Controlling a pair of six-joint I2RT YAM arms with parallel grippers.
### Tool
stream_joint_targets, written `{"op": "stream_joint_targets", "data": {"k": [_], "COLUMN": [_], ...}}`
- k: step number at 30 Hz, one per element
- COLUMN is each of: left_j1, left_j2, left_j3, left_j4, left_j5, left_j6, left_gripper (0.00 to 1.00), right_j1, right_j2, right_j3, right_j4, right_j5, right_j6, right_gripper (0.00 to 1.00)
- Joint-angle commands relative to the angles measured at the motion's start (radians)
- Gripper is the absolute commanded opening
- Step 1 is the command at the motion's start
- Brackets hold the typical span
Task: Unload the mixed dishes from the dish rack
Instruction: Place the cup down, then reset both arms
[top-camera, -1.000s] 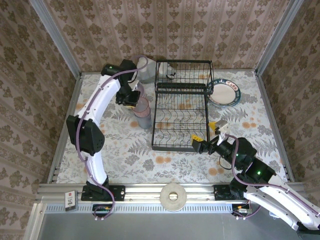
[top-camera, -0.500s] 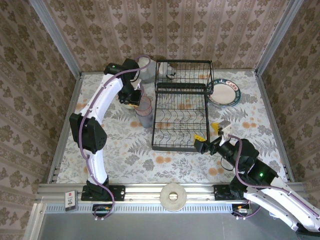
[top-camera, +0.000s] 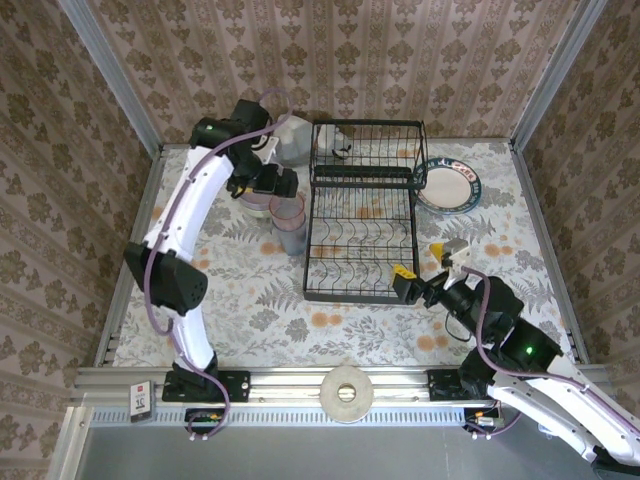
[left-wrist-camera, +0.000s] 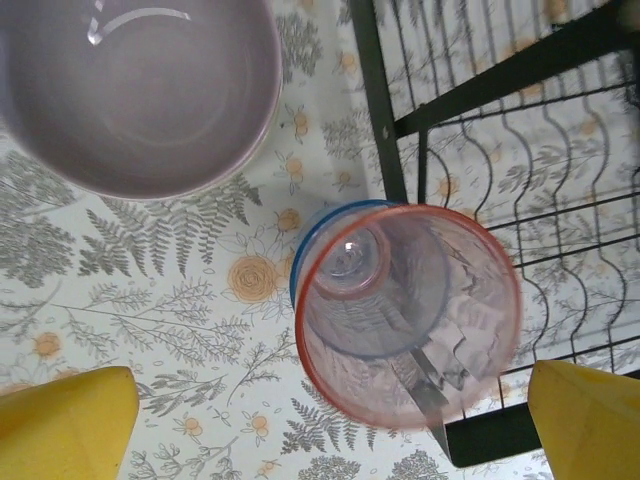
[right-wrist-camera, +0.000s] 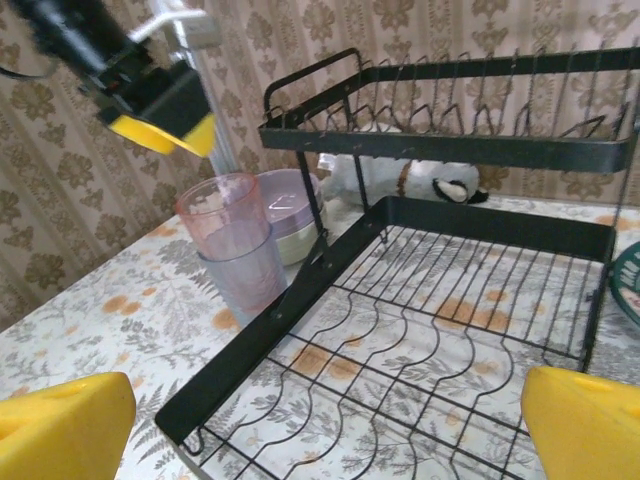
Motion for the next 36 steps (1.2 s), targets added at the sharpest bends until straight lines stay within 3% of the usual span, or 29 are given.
{"op": "stream_joint_targets", "data": {"k": [1,5,8,12,16,18,21,28,36], "left_j1": [-0.013,-0.003,0.013,0.058,0.119,0.152,0.201,0.297,0.300], "left_j2": [-0.169,-0.424,-0.657,-0.954,-1.107,-1.128,-1.114,-0.914,-0.743], "left_j3": [-0.039,-0.316,-0.597,-0.954,-1.183,-1.268,-1.393,-1.537,-1.614], "left_j4": [0.065,0.332,0.612,0.929,1.082,1.117,1.224,1.427,1.678], "left_j5": [-0.042,-0.071,-0.103,-0.273,-0.362,-0.398,-0.421,-0.424,-0.435], "left_j6": [-0.005,-0.031,-0.009,-0.038,-0.019,-0.021,-0.011,-0.064,0.015], "left_gripper": [1.00,1.00,1.00,1.00,1.00,1.00,1.00,1.00,1.00], "right_j1": [0.003,-0.019,-0.096,-0.337,-0.618,-0.769,-0.893,-0.928,-0.932], "right_j2": [0.007,0.016,0.047,0.126,0.243,0.324,0.415,0.563,0.615], "right_j3": [0.056,0.094,0.108,0.120,0.083,0.067,-0.003,-0.103,-0.168], "right_j4": [-0.065,-0.093,-0.096,-0.069,0.058,0.113,0.248,0.445,0.568], "right_j5": [0.075,0.170,0.153,-0.051,-0.230,-0.275,-0.262,-0.129,-0.109], "right_j6": [-0.022,-0.056,-0.070,-0.015,0.057,0.117,0.169,0.122,0.066], "right_gripper": [1.00,1.00,1.00,1.00,1.00,1.00,1.00,1.00,1.00]}}
